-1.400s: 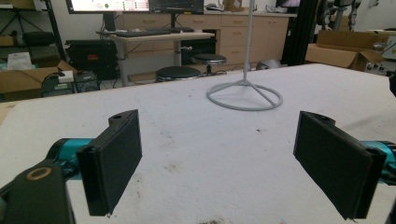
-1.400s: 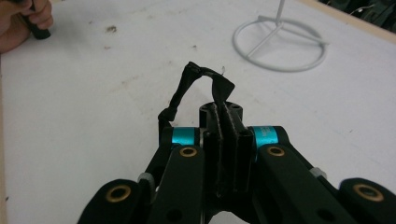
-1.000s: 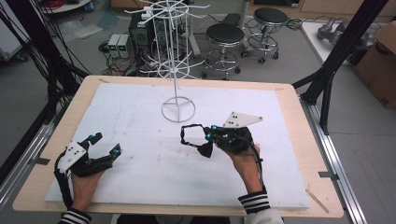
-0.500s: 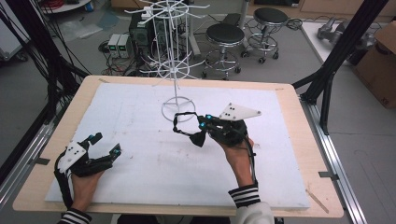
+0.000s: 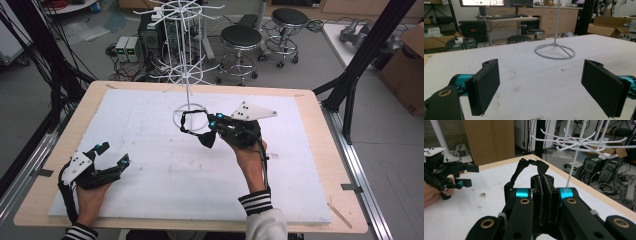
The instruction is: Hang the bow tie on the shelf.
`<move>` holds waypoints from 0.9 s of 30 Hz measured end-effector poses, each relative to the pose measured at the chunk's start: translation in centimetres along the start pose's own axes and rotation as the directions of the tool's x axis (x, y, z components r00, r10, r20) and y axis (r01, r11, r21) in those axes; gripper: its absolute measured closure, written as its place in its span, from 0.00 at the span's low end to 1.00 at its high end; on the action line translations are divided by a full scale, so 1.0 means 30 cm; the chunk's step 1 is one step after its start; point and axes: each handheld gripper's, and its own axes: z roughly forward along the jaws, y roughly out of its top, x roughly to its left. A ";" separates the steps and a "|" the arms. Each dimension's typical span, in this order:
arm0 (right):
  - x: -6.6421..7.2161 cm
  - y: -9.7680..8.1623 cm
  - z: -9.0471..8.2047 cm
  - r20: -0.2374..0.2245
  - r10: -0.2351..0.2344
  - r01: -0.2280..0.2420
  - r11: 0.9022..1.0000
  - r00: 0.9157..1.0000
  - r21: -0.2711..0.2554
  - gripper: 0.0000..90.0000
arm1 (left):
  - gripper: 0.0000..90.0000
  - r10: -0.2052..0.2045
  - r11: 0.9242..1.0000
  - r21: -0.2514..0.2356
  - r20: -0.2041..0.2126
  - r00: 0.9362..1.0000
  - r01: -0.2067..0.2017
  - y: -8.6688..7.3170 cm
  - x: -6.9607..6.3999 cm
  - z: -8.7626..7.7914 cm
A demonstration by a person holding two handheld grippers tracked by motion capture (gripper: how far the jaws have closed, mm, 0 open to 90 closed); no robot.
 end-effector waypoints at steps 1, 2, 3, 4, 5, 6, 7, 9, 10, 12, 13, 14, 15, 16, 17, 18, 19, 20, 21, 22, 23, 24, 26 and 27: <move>-0.002 0.006 0.003 0.001 -0.001 0.001 1.000 1.000 -0.003 0.96 | 0.17 0.000 1.000 0.000 0.000 1.000 0.000 0.000 0.000 0.000; -0.003 0.013 0.006 0.002 -0.003 0.004 1.000 1.000 -0.012 0.96 | 0.17 0.000 1.000 0.001 0.001 1.000 0.000 0.000 0.000 0.000; -0.004 0.021 0.008 0.005 0.000 0.000 1.000 1.000 -0.017 0.96 | 0.17 -0.001 1.000 0.001 0.001 1.000 0.001 0.000 0.000 0.000; -0.006 0.029 0.011 0.007 -0.002 0.002 1.000 1.000 -0.025 0.96 | 0.17 -0.002 1.000 0.000 0.000 1.000 0.002 0.000 0.000 0.000; -0.008 0.037 0.014 0.008 -0.002 0.003 0.999 1.000 -0.032 0.96 | 0.17 -0.001 1.000 0.001 0.001 1.000 0.001 0.000 0.000 0.000; -0.009 0.045 0.018 0.015 0.001 0.000 0.999 1.000 -0.037 0.96 | 0.17 -0.002 1.000 0.000 0.000 1.000 0.002 0.000 0.000 0.000; -0.013 0.053 0.022 0.019 -0.003 0.004 0.999 1.000 -0.042 0.96 | 0.17 -0.004 1.000 -0.001 0.000 1.000 0.004 0.000 0.000 0.001; -0.018 0.066 0.033 0.023 -0.004 0.005 0.999 1.000 -0.049 0.96 | 0.17 -0.001 1.000 0.001 0.001 1.000 0.001 0.000 0.001 0.000; -0.021 0.070 0.038 0.028 -0.001 0.002 0.999 1.000 -0.052 0.96 | 0.17 -0.003 1.000 0.000 0.000 1.000 0.003 0.000 0.000 0.000; -0.030 0.077 0.050 0.034 0.002 0.000 0.999 0.999 -0.055 0.96 | 0.17 -0.002 1.000 0.001 0.001 1.000 0.002 0.000 0.000 0.000; -0.032 0.080 0.057 0.038 0.005 -0.002 0.998 0.999 -0.057 0.96 | 0.17 -0.003 1.000 0.000 0.000 1.000 0.003 0.000 0.000 0.000; -0.036 0.081 0.063 0.044 0.005 -0.003 0.998 0.999 -0.059 0.96 | 0.17 -0.002 1.000 0.001 0.001 1.000 0.002 0.000 0.001 0.000; -0.041 0.084 0.070 0.048 0.010 -0.007 0.998 0.999 -0.057 0.96 | 0.17 -0.002 1.000 0.001 0.001 1.000 0.002 0.000 0.001 0.000; -0.043 0.087 0.076 0.057 0.013 -0.010 0.998 0.998 -0.058 0.96 | 0.17 -0.003 1.000 0.001 0.000 1.000 0.003 0.000 0.000 0.000; -0.045 0.090 0.081 0.064 0.016 -0.012 0.998 0.998 -0.061 0.96 | 0.17 -0.001 1.000 0.001 0.001 1.000 0.001 0.000 0.001 0.000; -0.047 0.093 0.086 0.071 0.018 -0.014 0.998 0.997 -0.064 0.96 | 0.17 -0.001 1.000 0.001 0.000 1.000 0.001 0.000 0.001 0.000; -0.048 0.095 0.091 0.081 0.017 -0.012 0.998 0.997 -0.067 0.96 | 0.17 -0.001 1.000 0.002 0.000 1.000 0.001 0.001 0.001 0.000; -0.049 0.096 0.095 0.088 0.018 -0.012 0.998 0.996 -0.069 0.96 | 0.17 -0.001 1.000 0.002 0.000 1.000 0.001 0.001 0.001 0.000; -0.051 0.097 0.100 0.103 0.021 -0.014 0.997 0.994 -0.071 0.96 | 0.17 -0.003 1.000 0.002 0.000 1.000 0.003 0.000 0.001 0.000; -0.052 0.096 0.105 0.109 0.029 -0.021 0.997 0.994 -0.074 0.96 | 0.17 -0.003 1.000 0.002 0.000 1.000 0.003 0.000 0.001 0.000; -0.055 0.094 0.110 0.119 0.029 -0.021 0.997 0.992 -0.073 0.96 | 0.17 -0.003 1.000 0.002 0.000 1.000 0.003 0.000 0.001 0.000; -0.057 0.092 0.114 0.125 0.035 -0.026 0.997 0.991 -0.069 0.96 | 0.17 -0.002 1.000 0.002 0.001 1.000 0.002 0.000 0.001 0.000; -0.062 0.088 0.121 0.141 0.044 -0.034 0.997 0.989 -0.069 0.96 | 0.17 -0.002 1.000 0.003 0.001 1.000 0.002 0.000 0.001 0.000; -0.064 0.087 0.124 0.145 0.050 -0.040 0.997 0.988 -0.073 0.96 | 0.17 -0.002 1.000 0.003 0.001 1.000 0.002 0.000 0.001 0.000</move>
